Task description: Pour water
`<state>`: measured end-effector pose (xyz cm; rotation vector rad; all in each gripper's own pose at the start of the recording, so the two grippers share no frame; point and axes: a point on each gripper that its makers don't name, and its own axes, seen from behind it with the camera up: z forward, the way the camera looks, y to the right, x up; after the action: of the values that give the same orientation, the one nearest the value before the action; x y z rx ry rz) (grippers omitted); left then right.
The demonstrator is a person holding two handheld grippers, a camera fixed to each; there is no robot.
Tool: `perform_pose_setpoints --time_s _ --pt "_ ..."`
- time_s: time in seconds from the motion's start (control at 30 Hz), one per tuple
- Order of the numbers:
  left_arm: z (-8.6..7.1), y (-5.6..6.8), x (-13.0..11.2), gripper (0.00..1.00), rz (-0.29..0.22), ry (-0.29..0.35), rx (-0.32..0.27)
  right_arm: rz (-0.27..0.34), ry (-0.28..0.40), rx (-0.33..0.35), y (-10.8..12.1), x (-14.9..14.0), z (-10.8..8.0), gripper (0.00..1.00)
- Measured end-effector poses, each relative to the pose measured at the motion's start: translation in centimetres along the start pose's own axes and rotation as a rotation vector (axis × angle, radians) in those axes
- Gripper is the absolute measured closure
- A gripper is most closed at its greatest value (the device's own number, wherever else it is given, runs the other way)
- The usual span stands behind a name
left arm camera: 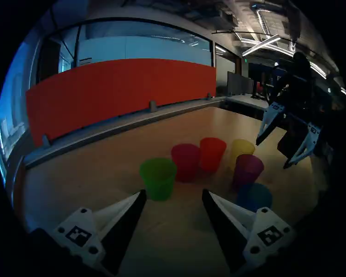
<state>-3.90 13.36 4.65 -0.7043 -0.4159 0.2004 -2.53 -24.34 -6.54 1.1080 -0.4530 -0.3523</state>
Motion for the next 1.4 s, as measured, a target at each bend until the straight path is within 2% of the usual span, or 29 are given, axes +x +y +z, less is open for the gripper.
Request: perform_pose_setpoints --time_s 0.17,0.67,0.97,1.4 --pt "0.6 -0.7 -0.3 0.1 -0.011 -0.006 0.01 -0.015 -0.013 0.015 -0.4 -0.3 0.9 0.0" --pt "2.0 -1.4 -1.2 0.11 -0.004 -0.027 0.009 -0.019 -0.052 0.079 -2.1 -1.4 3.7 0.0" --pt "2.3 -1.8 -1.4 0.11 -0.007 -0.029 0.013 -0.01 -0.076 0.111 -3.0 -2.2 4.8 0.0" --pt "2.5 -1.9 -1.6 0.11 -0.004 -0.032 0.012 -0.026 -0.095 0.122 -3.4 -2.7 6.0 0.0"
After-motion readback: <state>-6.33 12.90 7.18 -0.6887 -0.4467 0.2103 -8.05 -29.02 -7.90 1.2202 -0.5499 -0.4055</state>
